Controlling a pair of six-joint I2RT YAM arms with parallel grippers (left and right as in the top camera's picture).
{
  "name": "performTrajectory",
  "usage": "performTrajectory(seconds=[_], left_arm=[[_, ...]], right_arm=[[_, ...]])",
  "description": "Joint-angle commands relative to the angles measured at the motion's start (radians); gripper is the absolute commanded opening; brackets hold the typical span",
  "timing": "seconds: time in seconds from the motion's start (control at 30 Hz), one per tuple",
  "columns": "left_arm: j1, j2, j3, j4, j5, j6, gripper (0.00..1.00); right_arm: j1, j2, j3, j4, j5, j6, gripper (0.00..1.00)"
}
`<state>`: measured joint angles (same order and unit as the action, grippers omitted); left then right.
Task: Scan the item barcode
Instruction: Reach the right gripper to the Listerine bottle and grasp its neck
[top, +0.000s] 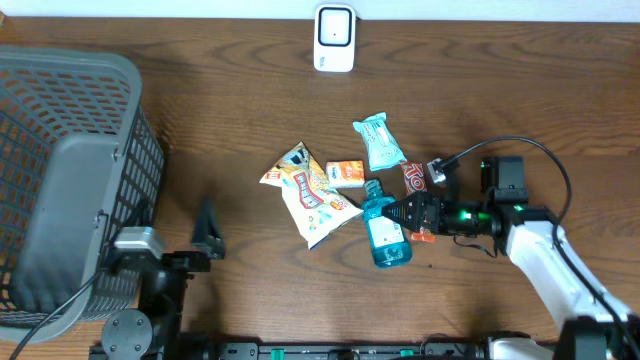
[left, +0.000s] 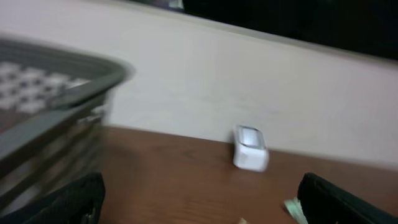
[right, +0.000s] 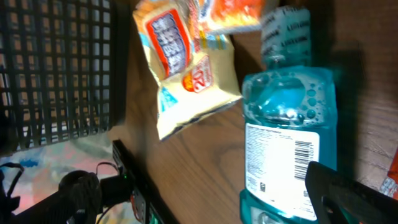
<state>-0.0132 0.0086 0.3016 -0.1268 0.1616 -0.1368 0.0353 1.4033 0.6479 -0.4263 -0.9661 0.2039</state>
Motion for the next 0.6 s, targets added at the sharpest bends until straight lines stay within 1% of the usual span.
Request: performTrajectory(seconds=[0.0,0.07,0.1,0.23,0.37,0.57], left_arm=[[0.003,-0.005,0.001,0.006,0.211,0.188,0.99],[0.003,-0.001,0.0,-0.006,0.177,0.193,0.99],[0.003,0.009,-0.002,-0.02,0.146,0.192,0.99],[0.003,0.043,-0.003,-0.096,0.067,0.192,0.99],[0.003,0.081,-0.003,-0.139,0.058,0.185,0.99],[0.003,0.135,-0.003,-0.175,0.058,0.185,0.99]], right_arm=[[0.006,0.043,0.012,0.029,-0.029,-0.026,0.99],[0.006,0.055,0.012,0.034,0.046,-0.026,0.99],[0.006,0.055,0.012,0.03,0.118,-0.025,0.99],[0.006,0.055,0.012,0.068,0.201,-0.018,0.99],[0.019,0.058,0.012,0.106,0.208,-0.01,0.99],[0.12,0.126,0.012,0.194,0.227,0.003,0.99]])
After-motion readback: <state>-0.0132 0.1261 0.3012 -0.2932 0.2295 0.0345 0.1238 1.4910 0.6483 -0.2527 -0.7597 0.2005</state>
